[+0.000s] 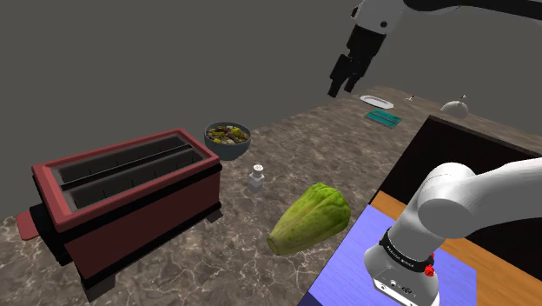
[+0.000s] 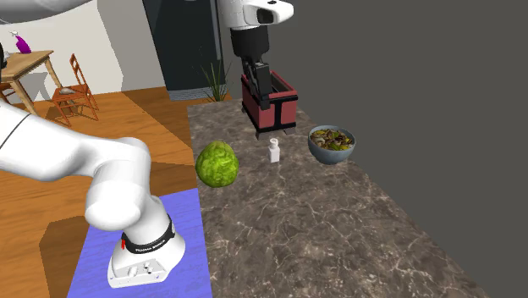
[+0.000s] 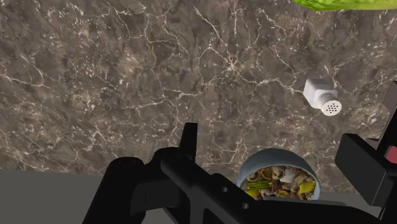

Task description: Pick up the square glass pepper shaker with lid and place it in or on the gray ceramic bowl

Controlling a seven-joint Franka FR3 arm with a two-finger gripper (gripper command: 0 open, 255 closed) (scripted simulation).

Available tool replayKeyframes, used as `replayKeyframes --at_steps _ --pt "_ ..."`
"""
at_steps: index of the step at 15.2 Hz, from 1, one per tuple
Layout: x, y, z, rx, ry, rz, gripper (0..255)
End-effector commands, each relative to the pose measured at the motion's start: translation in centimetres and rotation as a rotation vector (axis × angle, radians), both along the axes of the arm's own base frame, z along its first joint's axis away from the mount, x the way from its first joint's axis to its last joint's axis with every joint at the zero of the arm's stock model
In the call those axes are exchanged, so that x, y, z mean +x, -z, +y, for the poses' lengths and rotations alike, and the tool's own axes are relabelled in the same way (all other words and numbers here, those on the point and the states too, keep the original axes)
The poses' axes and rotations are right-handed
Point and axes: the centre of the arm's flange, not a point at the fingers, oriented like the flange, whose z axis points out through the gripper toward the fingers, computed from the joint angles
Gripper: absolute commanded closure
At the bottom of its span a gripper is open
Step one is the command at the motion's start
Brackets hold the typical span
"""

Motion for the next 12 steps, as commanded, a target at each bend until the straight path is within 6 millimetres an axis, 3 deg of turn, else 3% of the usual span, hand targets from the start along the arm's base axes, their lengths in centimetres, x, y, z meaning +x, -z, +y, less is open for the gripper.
replayKeyframes --at_steps 1,12 --pt "0.0 0.0 0.0 0.0 0.0 0.0 0" --pt "2.8 12.2 6.7 0.024 -0.047 -0.052 0"
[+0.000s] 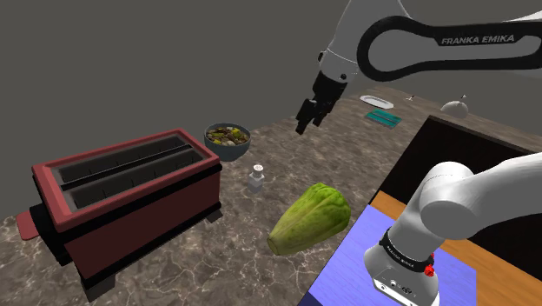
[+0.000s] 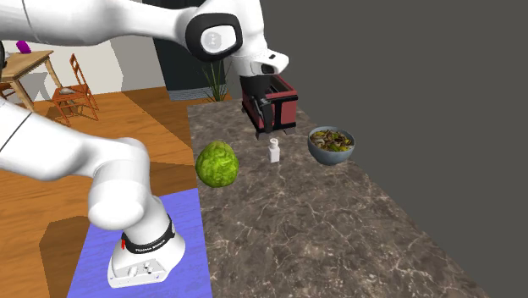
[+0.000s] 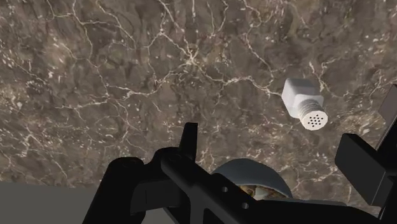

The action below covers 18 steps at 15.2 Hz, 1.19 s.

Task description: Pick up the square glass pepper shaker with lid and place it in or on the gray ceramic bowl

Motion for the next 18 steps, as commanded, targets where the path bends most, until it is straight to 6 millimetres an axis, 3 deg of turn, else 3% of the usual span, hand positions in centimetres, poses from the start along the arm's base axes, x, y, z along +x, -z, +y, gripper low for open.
replayKeyframes --at_steps 1,13,18 --pt "0.5 2.4 1.3 0.005 -0.008 -0.013 0" --pt "3.9 15.3 9.1 0.031 -0.059 -0.07 0" --pt "4.6 17.8 9.5 0.032 -0.061 -0.072 0"
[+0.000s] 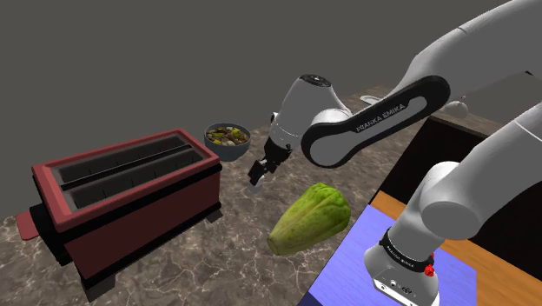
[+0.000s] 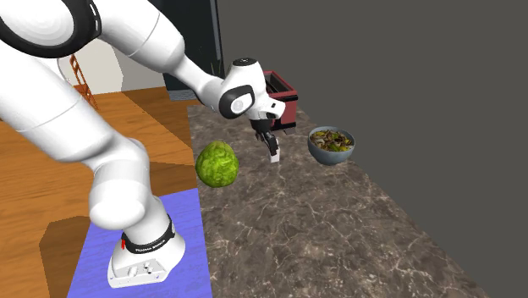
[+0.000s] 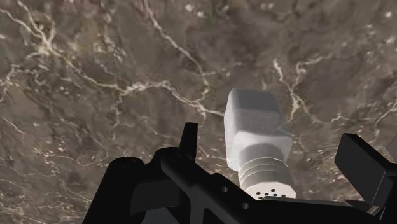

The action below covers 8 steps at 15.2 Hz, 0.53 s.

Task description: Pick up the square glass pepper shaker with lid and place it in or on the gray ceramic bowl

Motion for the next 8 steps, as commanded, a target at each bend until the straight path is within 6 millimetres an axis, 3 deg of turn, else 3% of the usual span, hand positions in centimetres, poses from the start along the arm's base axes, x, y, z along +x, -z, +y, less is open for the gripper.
replayKeyframes --at_steps 1,4,8 --pt "0.3 0.9 0.1 0.001 0.0 -0.001 0" --pt "0.7 2.2 0.1 0.001 0.0 -0.001 0" --pt "0.7 2.2 0.1 0.001 0.0 -0.001 0"
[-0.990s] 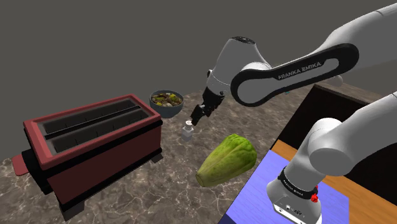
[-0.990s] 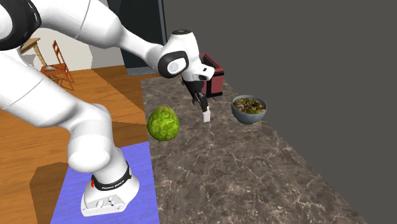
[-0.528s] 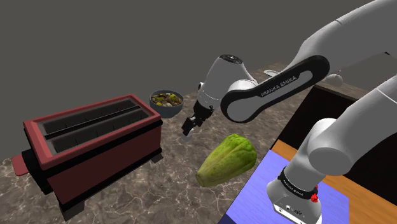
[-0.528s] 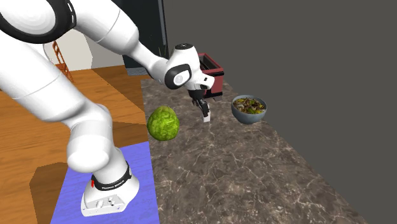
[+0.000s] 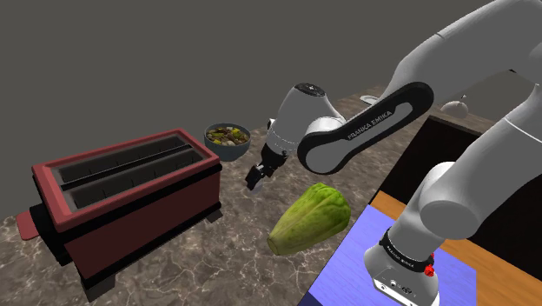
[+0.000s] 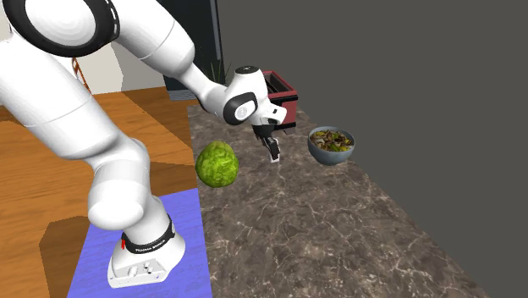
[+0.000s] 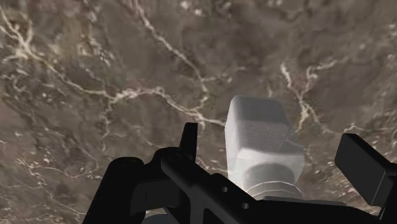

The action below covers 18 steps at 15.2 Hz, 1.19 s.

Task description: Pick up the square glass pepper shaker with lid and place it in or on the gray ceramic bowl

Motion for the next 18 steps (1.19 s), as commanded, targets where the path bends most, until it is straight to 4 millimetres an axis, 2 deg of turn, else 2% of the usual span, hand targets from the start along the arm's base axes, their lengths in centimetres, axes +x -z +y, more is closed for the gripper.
replayKeyframes --at_steps 1,3,4,13,18 --pt "0.0 0.0 0.0 0.0 0.0 0.0 0" --pt "0.0 0.0 0.0 0.0 0.0 0.0 0" --pt "0.0 0.0 0.0 0.0 0.0 0.0 255" --pt "0.0 0.0 0.0 0.0 0.0 0.0 255" --pt "0.0 -2.6 0.0 0.0 0.0 0.0 255"
